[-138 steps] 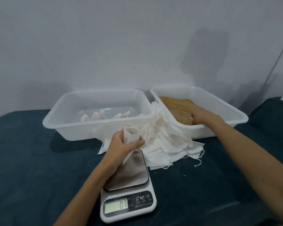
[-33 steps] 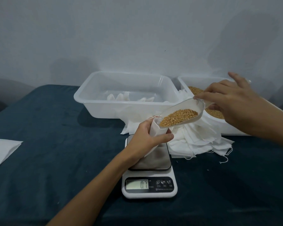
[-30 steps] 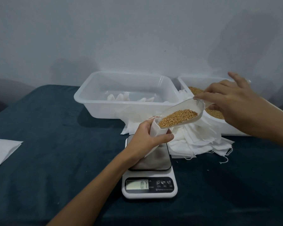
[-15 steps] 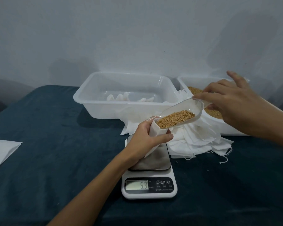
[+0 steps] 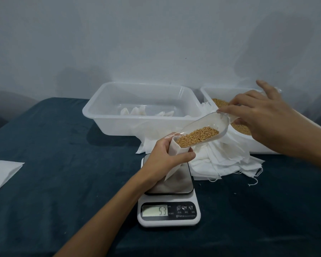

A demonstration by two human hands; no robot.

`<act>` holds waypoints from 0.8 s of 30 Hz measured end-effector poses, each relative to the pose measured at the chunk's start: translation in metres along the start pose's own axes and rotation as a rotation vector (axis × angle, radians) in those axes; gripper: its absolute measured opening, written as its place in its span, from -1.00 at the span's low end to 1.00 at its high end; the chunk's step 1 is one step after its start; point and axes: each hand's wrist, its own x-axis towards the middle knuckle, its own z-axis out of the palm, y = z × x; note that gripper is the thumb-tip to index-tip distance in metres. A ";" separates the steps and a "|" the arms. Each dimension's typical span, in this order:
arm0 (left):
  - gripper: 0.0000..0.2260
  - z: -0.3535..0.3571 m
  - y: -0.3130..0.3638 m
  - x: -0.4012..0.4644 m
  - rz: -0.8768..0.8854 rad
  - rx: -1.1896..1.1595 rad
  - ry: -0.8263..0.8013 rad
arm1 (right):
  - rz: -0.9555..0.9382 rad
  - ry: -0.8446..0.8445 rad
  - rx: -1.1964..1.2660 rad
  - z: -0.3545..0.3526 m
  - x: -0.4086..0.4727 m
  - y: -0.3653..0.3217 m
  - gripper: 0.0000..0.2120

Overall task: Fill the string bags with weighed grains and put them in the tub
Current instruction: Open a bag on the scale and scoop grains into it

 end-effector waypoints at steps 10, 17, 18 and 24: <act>-0.70 0.000 0.000 0.000 -0.013 0.001 0.007 | 0.007 -0.005 -0.011 0.004 -0.001 0.000 -0.51; -0.73 -0.002 0.000 0.000 -0.020 -0.018 0.001 | -0.001 0.008 -0.014 0.005 0.000 0.001 -0.52; -0.72 -0.002 0.000 0.000 -0.018 -0.018 -0.001 | -0.002 0.012 -0.013 0.005 0.000 0.001 -0.52; -0.63 -0.002 -0.002 0.000 -0.037 -0.026 0.004 | 0.001 0.012 -0.011 0.006 0.000 0.001 -0.54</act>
